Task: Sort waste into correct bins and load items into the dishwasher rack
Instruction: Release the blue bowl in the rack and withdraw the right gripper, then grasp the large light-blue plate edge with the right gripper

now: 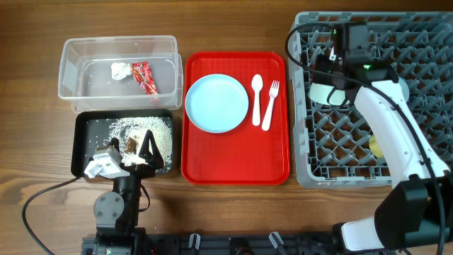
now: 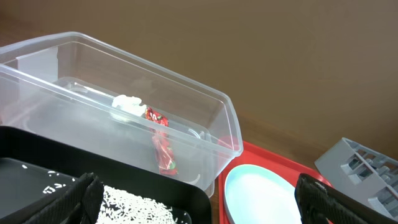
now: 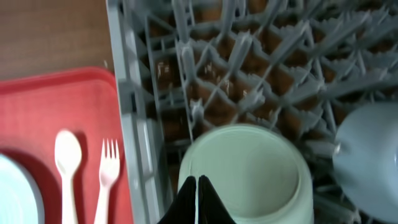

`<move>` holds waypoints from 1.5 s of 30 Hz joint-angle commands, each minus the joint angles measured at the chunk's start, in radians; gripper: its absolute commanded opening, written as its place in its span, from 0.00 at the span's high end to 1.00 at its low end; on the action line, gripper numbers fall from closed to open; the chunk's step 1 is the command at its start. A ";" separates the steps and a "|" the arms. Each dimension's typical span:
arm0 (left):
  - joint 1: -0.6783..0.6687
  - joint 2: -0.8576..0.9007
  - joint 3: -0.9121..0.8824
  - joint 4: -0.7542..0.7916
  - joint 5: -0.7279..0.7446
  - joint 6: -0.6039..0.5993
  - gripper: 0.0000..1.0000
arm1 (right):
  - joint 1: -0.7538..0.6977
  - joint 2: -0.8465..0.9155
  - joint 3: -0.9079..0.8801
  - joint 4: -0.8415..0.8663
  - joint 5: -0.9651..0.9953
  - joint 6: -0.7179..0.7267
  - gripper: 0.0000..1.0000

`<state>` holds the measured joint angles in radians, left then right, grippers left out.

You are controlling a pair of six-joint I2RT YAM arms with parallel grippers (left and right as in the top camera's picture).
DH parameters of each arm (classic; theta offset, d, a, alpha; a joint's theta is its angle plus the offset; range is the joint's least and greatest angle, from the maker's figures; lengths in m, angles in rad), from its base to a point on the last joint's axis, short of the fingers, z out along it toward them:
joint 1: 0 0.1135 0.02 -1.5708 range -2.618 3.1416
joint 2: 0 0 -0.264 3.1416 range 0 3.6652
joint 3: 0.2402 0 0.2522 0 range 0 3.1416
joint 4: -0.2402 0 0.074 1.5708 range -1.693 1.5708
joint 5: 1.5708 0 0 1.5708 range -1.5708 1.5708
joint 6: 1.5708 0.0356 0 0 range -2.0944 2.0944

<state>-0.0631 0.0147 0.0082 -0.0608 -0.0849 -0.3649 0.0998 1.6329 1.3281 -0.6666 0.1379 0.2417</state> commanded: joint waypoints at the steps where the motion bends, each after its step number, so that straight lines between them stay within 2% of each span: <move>1: 0.008 -0.005 -0.003 -0.003 -0.003 -0.009 0.00 | -0.043 0.014 -0.001 0.015 0.000 0.004 0.96; 15: 0.008 -0.005 -0.003 -0.003 -0.003 -0.009 0.00 | -0.069 0.089 -0.001 -0.217 -0.009 0.013 0.96; 22: 0.008 -0.005 -0.002 -0.003 -0.003 -0.009 0.00 | -0.068 0.024 -0.001 -0.298 -0.010 0.013 0.96; 27: 0.008 -0.005 -0.002 -0.003 -0.003 -0.009 0.00 | -0.052 -0.080 -0.001 -0.263 -0.159 -0.060 0.96; 32: 0.008 -0.005 -0.002 -0.003 -0.003 -0.009 0.00 | 0.023 -0.210 -0.001 -0.240 -0.357 -0.068 0.96; 37: 0.008 -0.005 -0.002 -0.003 -0.003 -0.009 0.00 | 0.185 -0.239 -0.001 -0.271 -0.390 -0.050 0.91; 39: 0.008 -0.005 -0.002 -0.003 -0.003 -0.009 0.00 | 0.283 -0.207 -0.001 -0.276 -0.383 -0.012 0.84; 43: 0.008 -0.005 -0.002 -0.003 -0.003 -0.009 0.00 | 0.407 -0.107 -0.001 -0.244 -0.316 0.132 0.41; 45: 0.008 -0.005 -0.002 -0.003 -0.003 -0.009 0.00 | 0.433 -0.046 -0.001 -0.222 -0.255 0.230 0.34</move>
<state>-0.0631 0.0147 0.0082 -0.0608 -0.0849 -0.3645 0.4835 1.4837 1.3285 -0.9115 -0.2008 0.2871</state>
